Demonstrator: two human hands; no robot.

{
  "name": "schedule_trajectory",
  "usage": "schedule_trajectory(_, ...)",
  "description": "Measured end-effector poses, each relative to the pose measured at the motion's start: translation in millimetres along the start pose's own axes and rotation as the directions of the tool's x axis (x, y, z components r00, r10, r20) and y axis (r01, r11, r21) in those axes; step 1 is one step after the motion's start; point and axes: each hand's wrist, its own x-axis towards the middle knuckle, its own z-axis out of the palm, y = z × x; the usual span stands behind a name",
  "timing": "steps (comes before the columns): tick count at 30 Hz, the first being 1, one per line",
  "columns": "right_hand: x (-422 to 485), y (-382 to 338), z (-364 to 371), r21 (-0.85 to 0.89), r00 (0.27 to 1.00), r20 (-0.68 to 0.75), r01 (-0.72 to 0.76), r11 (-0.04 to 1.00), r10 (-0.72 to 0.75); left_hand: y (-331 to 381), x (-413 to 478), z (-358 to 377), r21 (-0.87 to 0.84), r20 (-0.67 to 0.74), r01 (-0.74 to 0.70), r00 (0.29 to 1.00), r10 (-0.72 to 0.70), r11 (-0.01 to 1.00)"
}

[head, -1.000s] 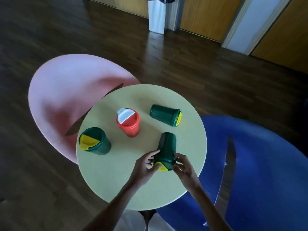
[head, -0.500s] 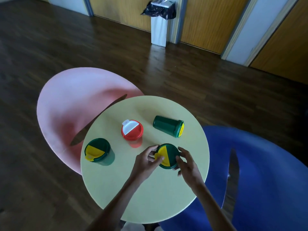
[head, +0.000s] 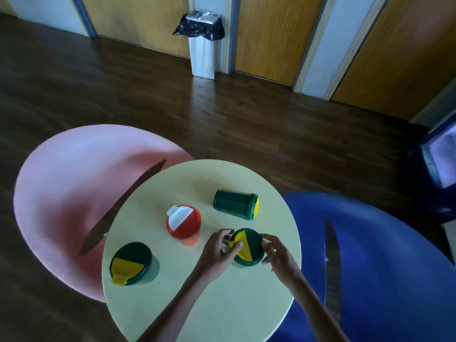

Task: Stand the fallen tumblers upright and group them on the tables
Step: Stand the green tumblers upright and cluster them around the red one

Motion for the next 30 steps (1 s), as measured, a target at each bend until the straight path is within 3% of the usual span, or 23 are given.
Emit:
schedule_trajectory(6, 43, -15, -21, 0.035, 0.993, -0.115, 0.023, 0.999, -0.019, 20, 50, -21, 0.035, 0.036, -0.08, 0.996, 0.079, 0.996)
schedule_trajectory(10, 93, -25, -27, -0.1, 0.996, -0.075, 0.047, 0.994, -0.055, 28, 100, -32, 0.252, 0.102, -0.13, 0.989, 0.107, 0.959)
schedule_trajectory(13, 122, -25, -28, -0.255, 0.998, 0.051, 0.047, 0.966, -0.035, 21, 126, -29, 0.549, 0.176, -0.169, 0.981, 0.085, 0.818)
schedule_trajectory(17, 145, -16, -26, -0.333, 0.979, 0.202, 0.063, 0.941, 0.006, 13, 145, -18, 0.732, 0.224, -0.216, 0.972, 0.072, 0.646)
schedule_trajectory(24, 174, -6, -26, -0.189, 0.983, 0.184, 0.065, 0.98, -0.03, 4, 165, -8, 0.817, 0.18, -0.267, 0.96, 0.213, 0.511)
schedule_trajectory(27, 179, -10, -30, -0.142, 0.98, 0.191, 0.086, 0.986, -0.058, 2, 172, -10, 0.803, 0.196, -0.294, 0.952, 0.236, 0.519)
schedule_trajectory(30, 179, -21, -38, -0.085, 0.98, 0.167, 0.123, 0.989, -0.108, 7, 174, -12, 0.761, 0.178, -0.265, 0.963, 0.203, 0.592)
